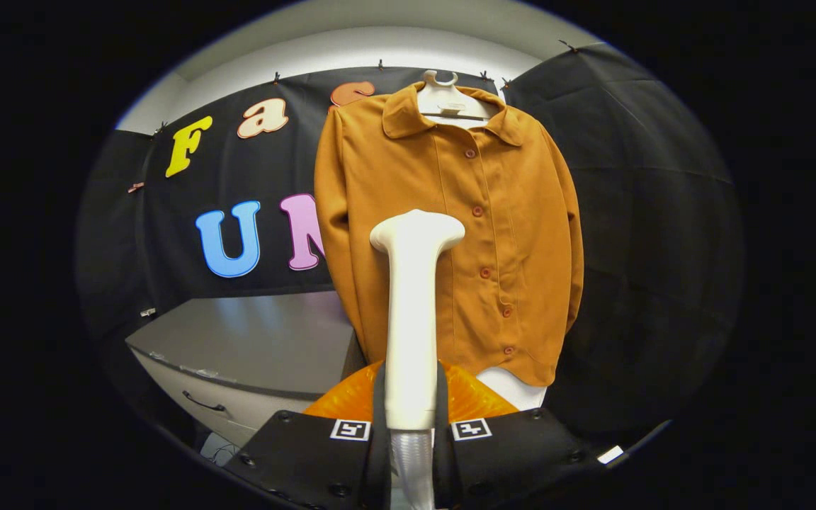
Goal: Iron the clothes twice with a garment steamer, once on the left side and once on the right side.
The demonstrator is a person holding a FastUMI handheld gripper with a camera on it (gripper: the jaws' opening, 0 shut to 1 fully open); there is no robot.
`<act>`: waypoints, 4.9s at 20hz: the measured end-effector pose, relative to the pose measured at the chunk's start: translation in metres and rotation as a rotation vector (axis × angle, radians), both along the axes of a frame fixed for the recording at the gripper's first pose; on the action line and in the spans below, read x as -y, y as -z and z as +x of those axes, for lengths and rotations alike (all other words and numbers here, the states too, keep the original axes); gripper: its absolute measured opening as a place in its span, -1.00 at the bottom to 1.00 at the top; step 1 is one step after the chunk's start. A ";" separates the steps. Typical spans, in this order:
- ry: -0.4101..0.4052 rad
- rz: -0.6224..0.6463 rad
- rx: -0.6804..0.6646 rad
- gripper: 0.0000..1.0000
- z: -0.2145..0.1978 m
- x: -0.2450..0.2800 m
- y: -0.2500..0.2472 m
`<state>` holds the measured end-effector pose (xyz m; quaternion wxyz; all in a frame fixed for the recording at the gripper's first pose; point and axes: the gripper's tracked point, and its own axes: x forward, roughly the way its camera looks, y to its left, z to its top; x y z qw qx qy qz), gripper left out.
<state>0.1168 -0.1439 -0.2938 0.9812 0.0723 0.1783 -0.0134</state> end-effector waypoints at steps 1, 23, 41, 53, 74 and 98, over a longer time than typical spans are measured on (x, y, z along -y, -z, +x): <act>0.003 0.004 -0.019 -0.47 -0.003 0.001 0.009; 0.027 0.041 -0.288 -0.46 -0.111 0.002 0.090; 0.006 -0.062 0.235 -0.47 -0.029 0.038 -0.151; 0.104 -0.082 0.347 -0.47 0.031 0.123 -0.186; 0.117 0.001 0.047 -0.47 0.035 0.151 -0.015; 0.242 0.017 -0.322 -0.46 -0.087 0.141 0.127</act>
